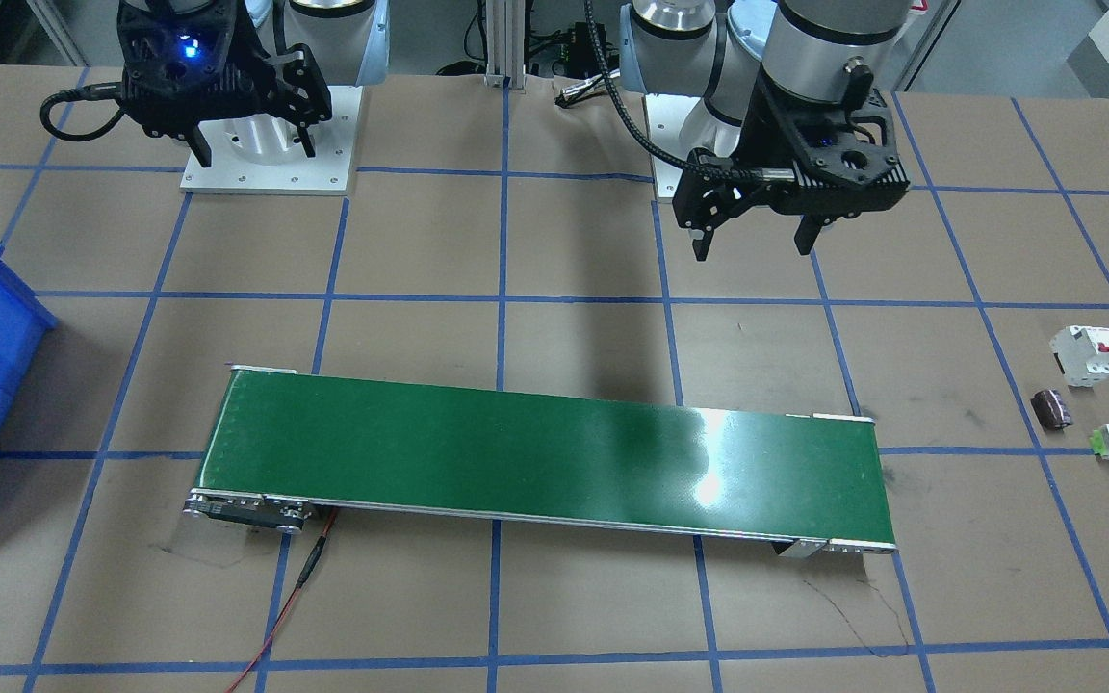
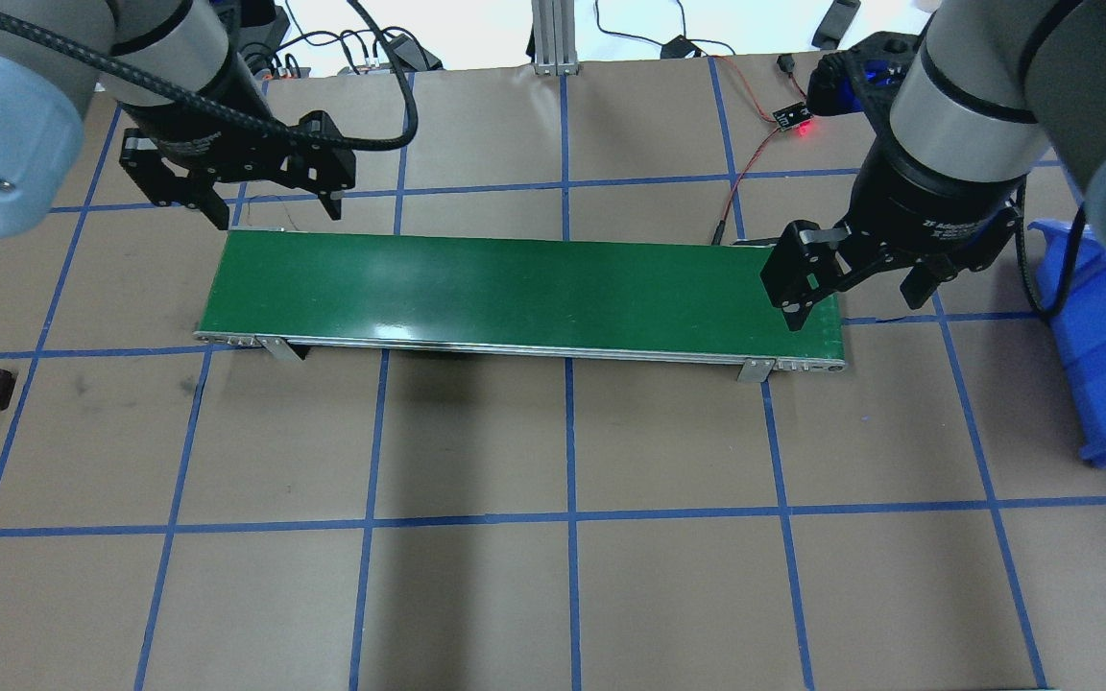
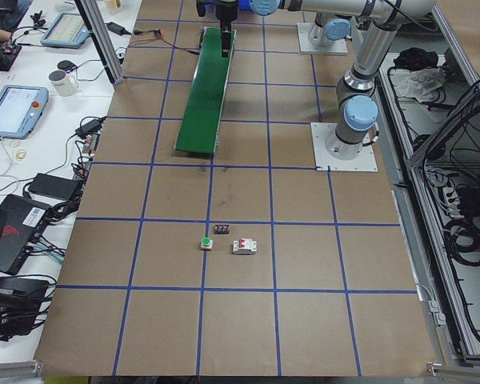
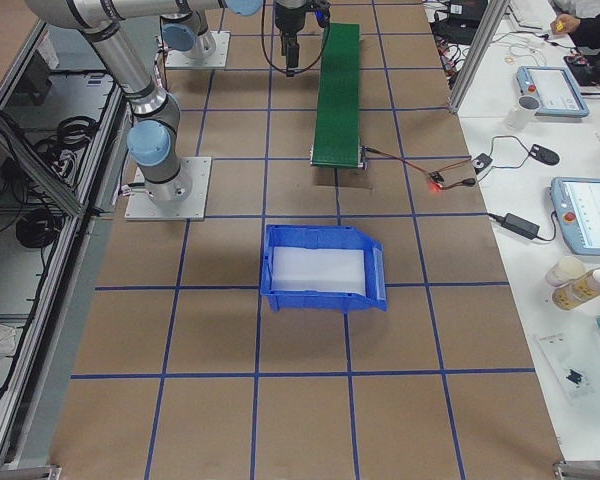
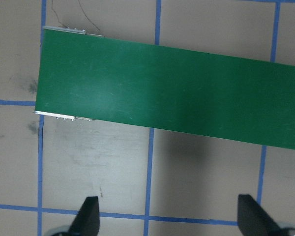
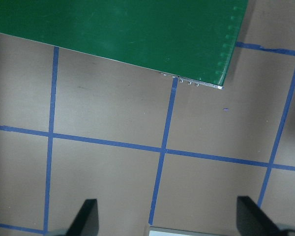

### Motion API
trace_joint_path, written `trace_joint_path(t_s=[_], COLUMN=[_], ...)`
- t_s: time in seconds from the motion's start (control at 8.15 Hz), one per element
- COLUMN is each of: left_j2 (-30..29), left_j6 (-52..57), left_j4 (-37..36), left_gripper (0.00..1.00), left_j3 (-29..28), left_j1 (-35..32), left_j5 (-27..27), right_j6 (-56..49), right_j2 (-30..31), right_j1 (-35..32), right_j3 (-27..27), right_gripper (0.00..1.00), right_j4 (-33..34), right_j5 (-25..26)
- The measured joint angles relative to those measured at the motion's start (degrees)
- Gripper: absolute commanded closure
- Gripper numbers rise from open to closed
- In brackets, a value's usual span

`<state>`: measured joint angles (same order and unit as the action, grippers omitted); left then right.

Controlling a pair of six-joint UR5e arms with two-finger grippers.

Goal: Move capacitor from left to right
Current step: 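Move the left gripper out toward the capacitor beside the conveyor end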

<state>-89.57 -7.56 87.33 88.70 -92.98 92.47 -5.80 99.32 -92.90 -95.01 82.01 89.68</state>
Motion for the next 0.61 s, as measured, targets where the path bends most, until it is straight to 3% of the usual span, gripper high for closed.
trace_joint_path(t_s=[0.61], left_j2=[-5.5], left_j6=[21.3], left_j4=[-0.5], left_gripper=[0.0], left_j3=[-0.3], left_j1=[27.2], left_j5=[0.1], right_j6=[0.0], right_j2=[0.0], right_j1=[0.0], right_j3=[0.0], right_gripper=[0.0], right_j4=[0.0], right_j5=[0.0])
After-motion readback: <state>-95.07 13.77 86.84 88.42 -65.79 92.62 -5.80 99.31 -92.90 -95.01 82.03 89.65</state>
